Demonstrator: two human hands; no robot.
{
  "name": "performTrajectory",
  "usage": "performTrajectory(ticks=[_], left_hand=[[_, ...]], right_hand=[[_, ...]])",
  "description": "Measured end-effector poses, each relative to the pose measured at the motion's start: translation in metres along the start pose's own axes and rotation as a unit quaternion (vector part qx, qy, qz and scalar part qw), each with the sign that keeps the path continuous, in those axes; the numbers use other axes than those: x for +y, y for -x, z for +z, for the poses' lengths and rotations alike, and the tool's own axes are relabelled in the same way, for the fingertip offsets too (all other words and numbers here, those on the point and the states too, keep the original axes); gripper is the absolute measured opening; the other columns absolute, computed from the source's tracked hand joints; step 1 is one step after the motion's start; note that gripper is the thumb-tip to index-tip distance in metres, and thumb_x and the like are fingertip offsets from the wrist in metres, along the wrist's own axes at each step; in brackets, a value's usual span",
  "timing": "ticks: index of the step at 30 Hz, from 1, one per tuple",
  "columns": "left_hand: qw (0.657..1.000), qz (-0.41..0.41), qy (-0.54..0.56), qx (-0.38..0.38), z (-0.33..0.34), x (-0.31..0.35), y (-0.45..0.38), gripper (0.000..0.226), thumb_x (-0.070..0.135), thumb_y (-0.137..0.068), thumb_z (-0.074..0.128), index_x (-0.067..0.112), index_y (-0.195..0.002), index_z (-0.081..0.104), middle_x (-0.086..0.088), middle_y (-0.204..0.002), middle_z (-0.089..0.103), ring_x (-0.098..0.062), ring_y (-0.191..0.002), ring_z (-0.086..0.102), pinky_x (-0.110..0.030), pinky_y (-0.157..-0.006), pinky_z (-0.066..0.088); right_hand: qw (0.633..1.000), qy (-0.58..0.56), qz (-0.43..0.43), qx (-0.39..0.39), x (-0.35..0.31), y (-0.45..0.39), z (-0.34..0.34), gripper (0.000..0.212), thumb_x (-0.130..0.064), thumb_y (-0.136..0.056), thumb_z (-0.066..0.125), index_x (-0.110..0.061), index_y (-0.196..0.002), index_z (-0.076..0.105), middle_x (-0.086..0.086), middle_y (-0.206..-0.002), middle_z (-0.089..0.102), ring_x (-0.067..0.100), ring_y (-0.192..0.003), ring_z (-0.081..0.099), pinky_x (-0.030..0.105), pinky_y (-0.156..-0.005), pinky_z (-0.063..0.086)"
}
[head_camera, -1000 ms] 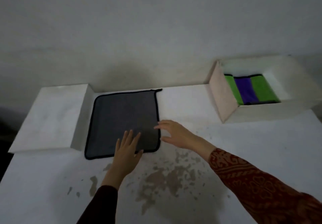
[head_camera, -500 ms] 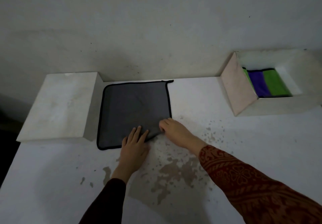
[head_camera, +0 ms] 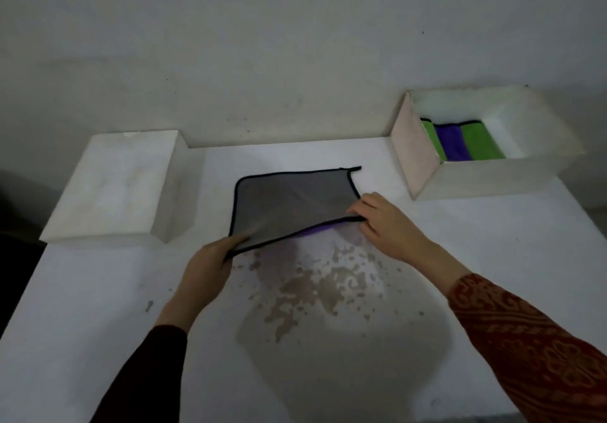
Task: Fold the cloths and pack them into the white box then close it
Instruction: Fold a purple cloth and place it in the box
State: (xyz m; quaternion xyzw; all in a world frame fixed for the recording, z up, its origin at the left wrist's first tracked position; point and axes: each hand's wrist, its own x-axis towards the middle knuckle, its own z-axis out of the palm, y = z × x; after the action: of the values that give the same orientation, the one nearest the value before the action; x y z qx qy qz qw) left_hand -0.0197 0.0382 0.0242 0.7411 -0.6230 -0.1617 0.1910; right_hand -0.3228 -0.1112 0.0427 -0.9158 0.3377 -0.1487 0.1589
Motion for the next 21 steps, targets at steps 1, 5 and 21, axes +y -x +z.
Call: performTrajectory(ticks=[1, 5, 21], left_hand=[[1.0, 0.004, 0.003, -0.019, -0.001, 0.01, 0.011, 0.047, -0.003, -0.088, 0.046, 0.019, -0.128, 0.056, -0.014, -0.117, 0.067, -0.032, -0.098, 0.063, -0.031, -0.073, 0.048], [0.993, 0.005, 0.017, -0.114, 0.008, 0.044, 0.064, 0.044, 0.005, -0.094, 0.041, 0.029, -0.129, 0.053, -0.01, -0.103, 0.068, -0.02, -0.072, 0.062, -0.014, -0.05, 0.032], [0.968, -0.195, 0.159, 0.015, 0.028, 0.041, 0.033, 0.018, 0.017, -0.086, 0.063, 0.0, -0.083, 0.06, -0.01, -0.074, 0.059, -0.024, -0.071, 0.053, -0.03, -0.061, 0.036]], right_hand=[[1.0, -0.01, 0.013, 0.002, 0.001, 0.019, -0.005, 0.034, -0.02, -0.082, 0.035, -0.005, -0.099, 0.059, 0.011, -0.094, 0.056, 0.023, -0.088, 0.049, 0.028, -0.076, 0.04], [0.994, -0.088, 0.063, -0.021, -0.004, 0.103, -0.011, 0.02, -0.009, -0.079, 0.047, -0.009, -0.092, 0.062, -0.002, -0.085, 0.056, 0.01, -0.08, 0.05, 0.02, -0.07, 0.039], [0.915, -0.251, 0.294, 0.114, 0.026, 0.097, 0.013, 0.008, -0.021, -0.083, 0.068, -0.017, -0.081, 0.062, 0.001, -0.065, 0.06, -0.001, -0.057, 0.051, 0.01, -0.057, 0.04]])
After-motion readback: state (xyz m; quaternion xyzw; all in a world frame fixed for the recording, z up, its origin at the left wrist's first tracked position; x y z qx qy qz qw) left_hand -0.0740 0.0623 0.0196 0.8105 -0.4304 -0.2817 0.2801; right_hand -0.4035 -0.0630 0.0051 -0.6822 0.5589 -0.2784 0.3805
